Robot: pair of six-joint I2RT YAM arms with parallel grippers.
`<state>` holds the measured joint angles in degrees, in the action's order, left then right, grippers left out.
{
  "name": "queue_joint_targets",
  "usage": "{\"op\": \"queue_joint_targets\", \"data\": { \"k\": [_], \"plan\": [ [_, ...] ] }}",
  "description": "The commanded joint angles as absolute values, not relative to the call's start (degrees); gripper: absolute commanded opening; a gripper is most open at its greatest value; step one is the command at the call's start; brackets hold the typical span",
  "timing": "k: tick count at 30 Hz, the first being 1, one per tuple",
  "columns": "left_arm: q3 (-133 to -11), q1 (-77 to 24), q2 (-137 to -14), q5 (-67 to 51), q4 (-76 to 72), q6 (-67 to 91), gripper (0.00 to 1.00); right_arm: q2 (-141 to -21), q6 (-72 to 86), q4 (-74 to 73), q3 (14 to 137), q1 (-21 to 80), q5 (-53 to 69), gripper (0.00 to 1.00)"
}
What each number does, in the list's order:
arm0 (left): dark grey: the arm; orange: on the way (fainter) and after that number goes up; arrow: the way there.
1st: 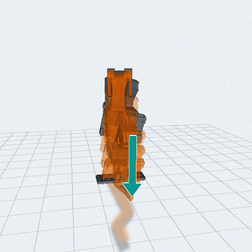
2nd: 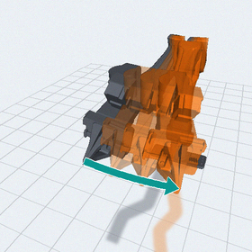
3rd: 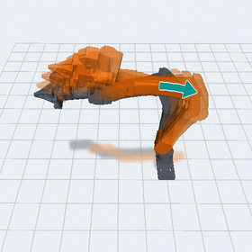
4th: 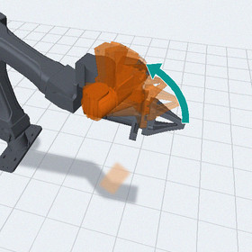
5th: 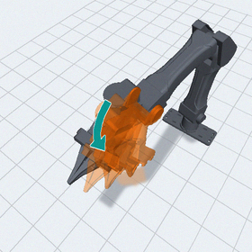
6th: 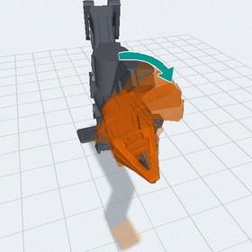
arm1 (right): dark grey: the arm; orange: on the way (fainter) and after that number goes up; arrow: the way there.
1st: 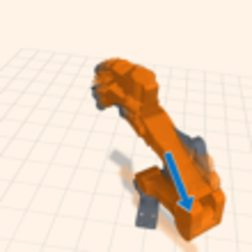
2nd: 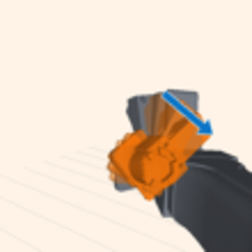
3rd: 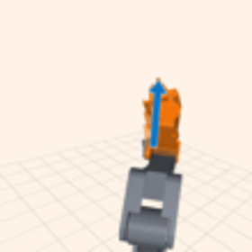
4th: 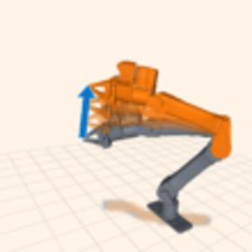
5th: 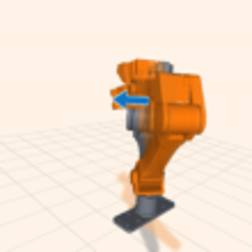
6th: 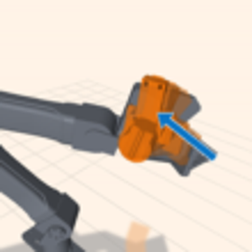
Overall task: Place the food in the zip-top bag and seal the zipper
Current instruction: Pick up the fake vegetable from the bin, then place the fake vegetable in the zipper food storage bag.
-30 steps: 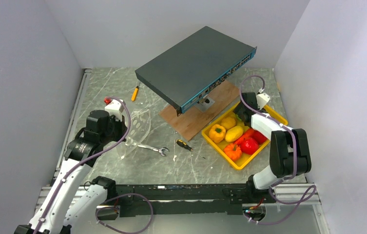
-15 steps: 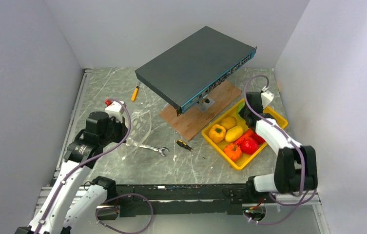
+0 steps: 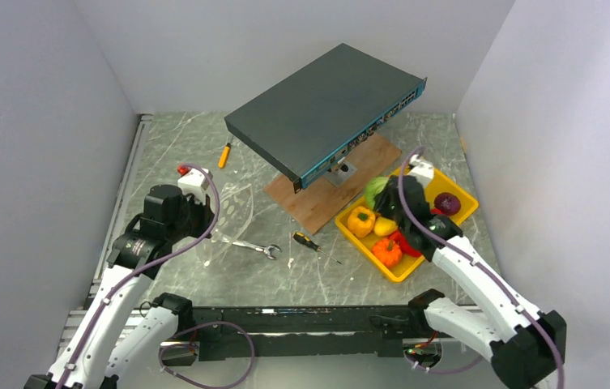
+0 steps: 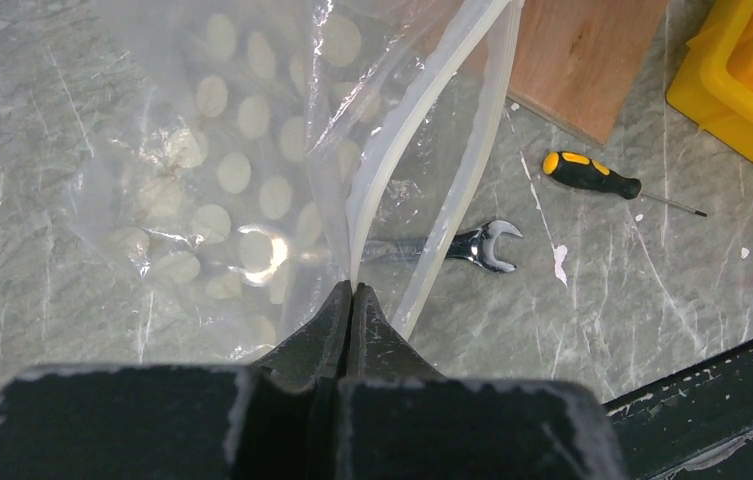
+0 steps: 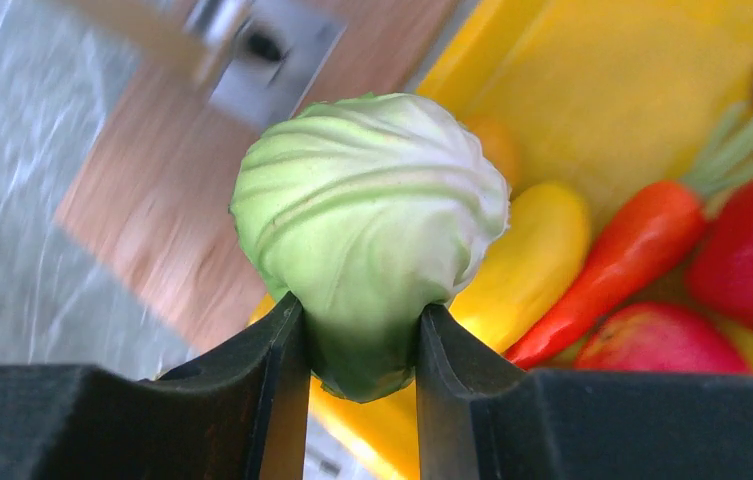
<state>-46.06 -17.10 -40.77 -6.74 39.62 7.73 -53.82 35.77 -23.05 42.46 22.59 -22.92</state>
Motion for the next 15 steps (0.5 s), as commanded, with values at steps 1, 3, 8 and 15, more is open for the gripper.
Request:
{"op": "queue_joint_targets", "data": {
  "k": [1,3,8,15],
  "plan": [
    [-46.2,-17.4,-40.9,-7.8,37.1,7.0,0.00,-51.7,38.4,-31.0,45.3,35.8,-26.7,0.00],
    [-46.2,-17.4,-40.6,-7.5,37.0,7.2,0.00,-51.6,40.2,-33.5,46.4,41.3,-27.8,0.00],
    [-45.9,-17.4,-40.3,-5.9,37.0,7.5,0.00,-52.4,38.9,-30.1,45.5,54.6,-23.3,0.00],
    [-46.7,-17.4,-42.6,-4.8,37.9,7.4,0.00,-59.9,27.3,-17.8,50.5,79.6,-29.9,0.00]
  ]
}}
